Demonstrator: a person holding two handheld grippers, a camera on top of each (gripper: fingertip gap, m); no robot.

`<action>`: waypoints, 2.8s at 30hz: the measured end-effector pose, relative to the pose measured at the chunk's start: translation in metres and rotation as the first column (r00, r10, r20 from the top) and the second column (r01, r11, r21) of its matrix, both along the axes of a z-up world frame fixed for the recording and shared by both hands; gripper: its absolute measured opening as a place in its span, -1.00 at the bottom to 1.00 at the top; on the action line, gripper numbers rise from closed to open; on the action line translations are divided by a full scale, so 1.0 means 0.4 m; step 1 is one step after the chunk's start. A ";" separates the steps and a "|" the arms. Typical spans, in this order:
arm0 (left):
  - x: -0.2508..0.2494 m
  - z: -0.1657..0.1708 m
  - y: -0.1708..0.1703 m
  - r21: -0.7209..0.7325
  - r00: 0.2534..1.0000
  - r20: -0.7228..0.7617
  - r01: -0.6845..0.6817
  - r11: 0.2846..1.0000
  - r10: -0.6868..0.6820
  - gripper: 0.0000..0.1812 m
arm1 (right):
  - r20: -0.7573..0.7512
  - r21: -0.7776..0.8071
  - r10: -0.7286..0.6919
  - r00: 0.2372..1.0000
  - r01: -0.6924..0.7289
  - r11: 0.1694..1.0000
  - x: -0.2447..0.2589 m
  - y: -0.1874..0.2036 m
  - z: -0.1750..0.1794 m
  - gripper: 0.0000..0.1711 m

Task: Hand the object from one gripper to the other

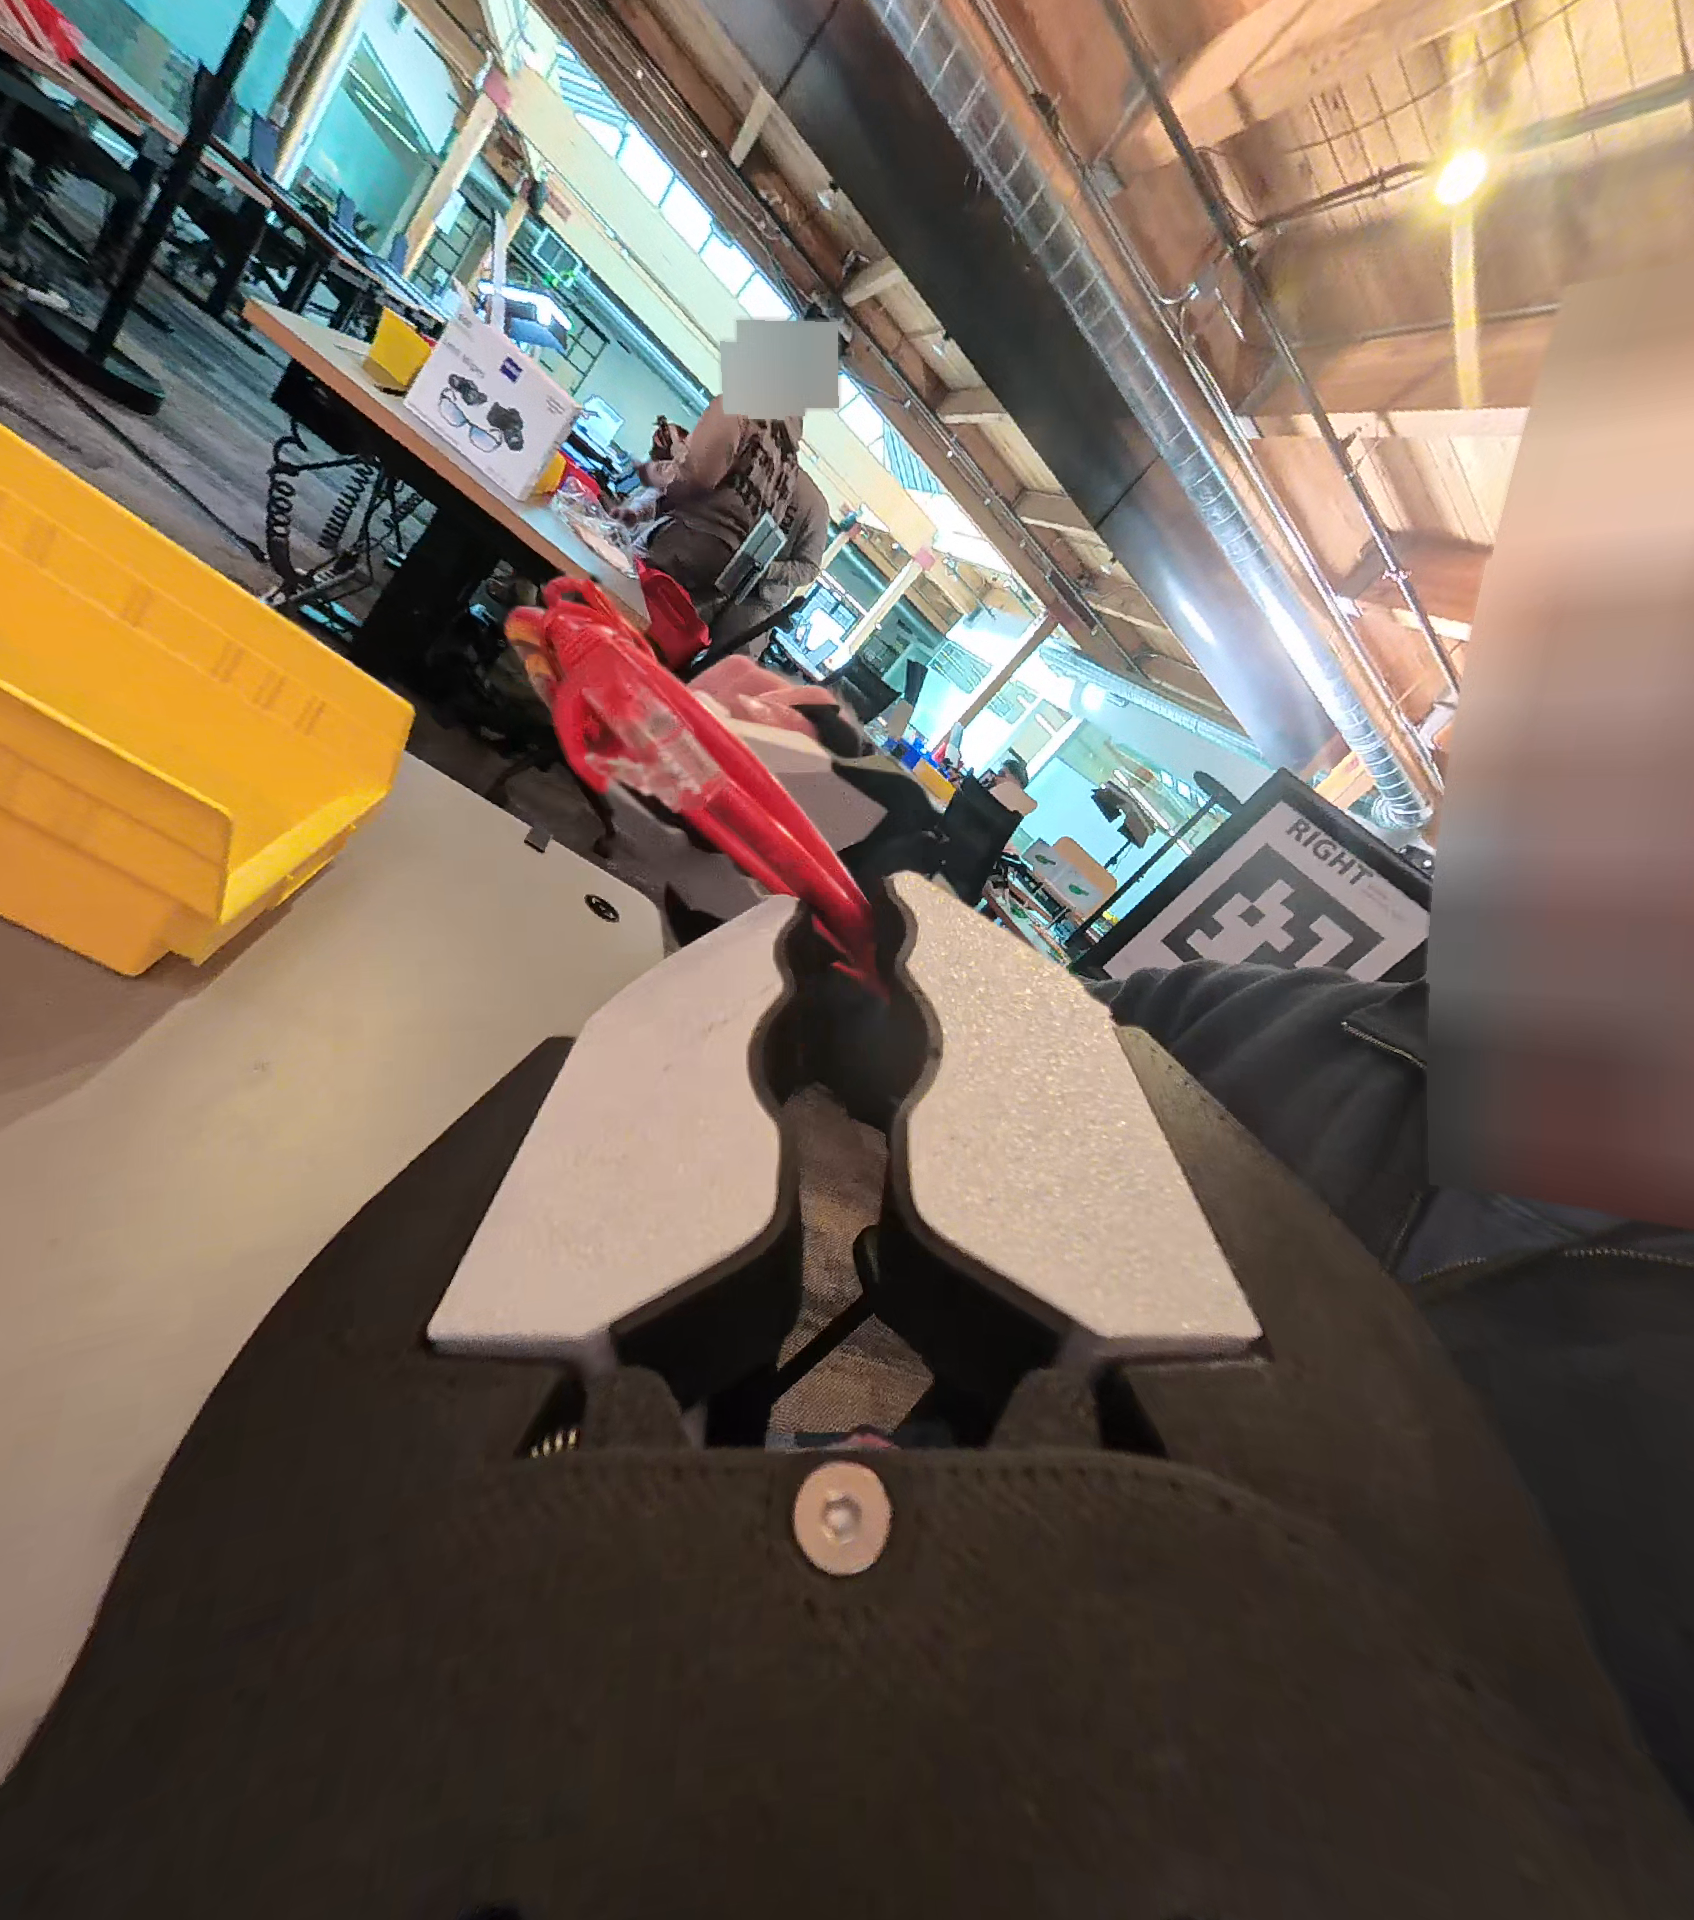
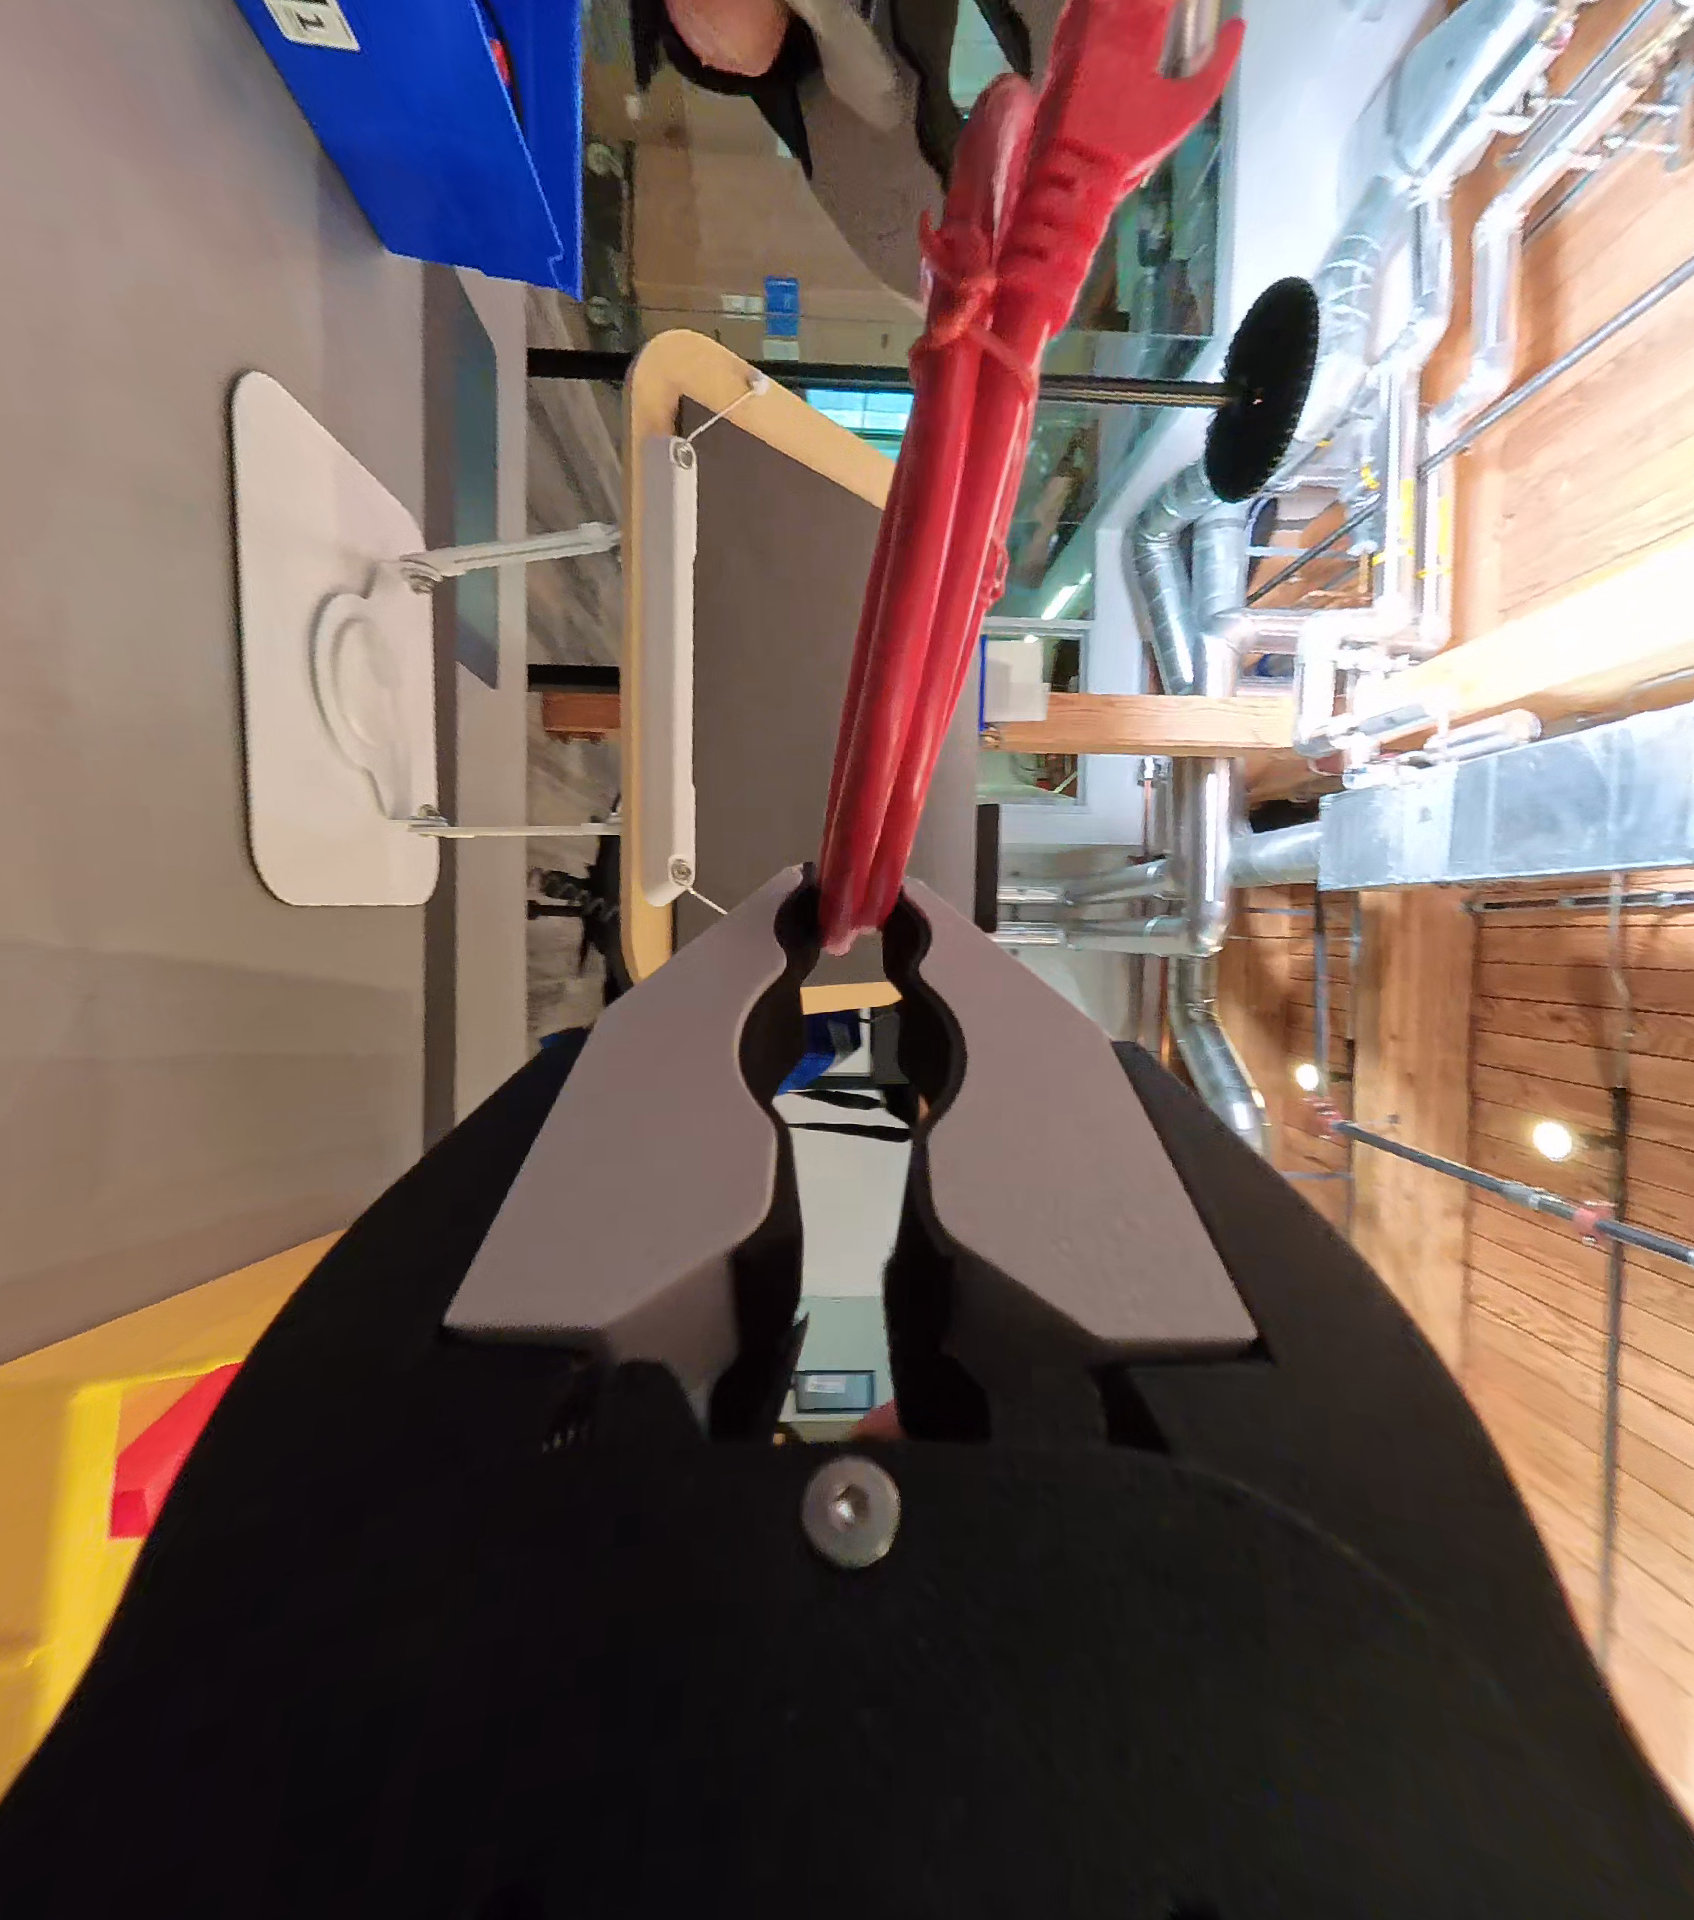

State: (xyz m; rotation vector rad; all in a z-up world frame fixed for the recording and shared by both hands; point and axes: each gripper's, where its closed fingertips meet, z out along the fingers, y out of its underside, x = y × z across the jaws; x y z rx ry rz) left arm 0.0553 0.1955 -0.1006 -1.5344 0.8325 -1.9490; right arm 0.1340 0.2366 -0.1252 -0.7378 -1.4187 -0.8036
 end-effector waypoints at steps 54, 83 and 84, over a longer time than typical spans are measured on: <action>-0.001 -0.070 0.038 0.008 0.946 -0.267 -0.187 0.982 0.182 -0.89 | 0.067 -0.077 0.028 0.997 -0.023 0.997 -0.067 -0.021 -0.028 -0.98; 0.048 -0.185 -0.047 0.770 0.645 -0.573 0.212 0.602 0.506 -0.84 | 0.306 -0.825 0.130 0.943 0.195 0.531 -0.086 -0.060 -0.068 -0.73; 0.045 -0.173 -0.047 0.749 0.680 -0.557 0.164 0.642 0.476 -0.84 | 0.275 -0.774 0.091 0.957 0.164 0.612 -0.093 -0.031 -0.042 -0.49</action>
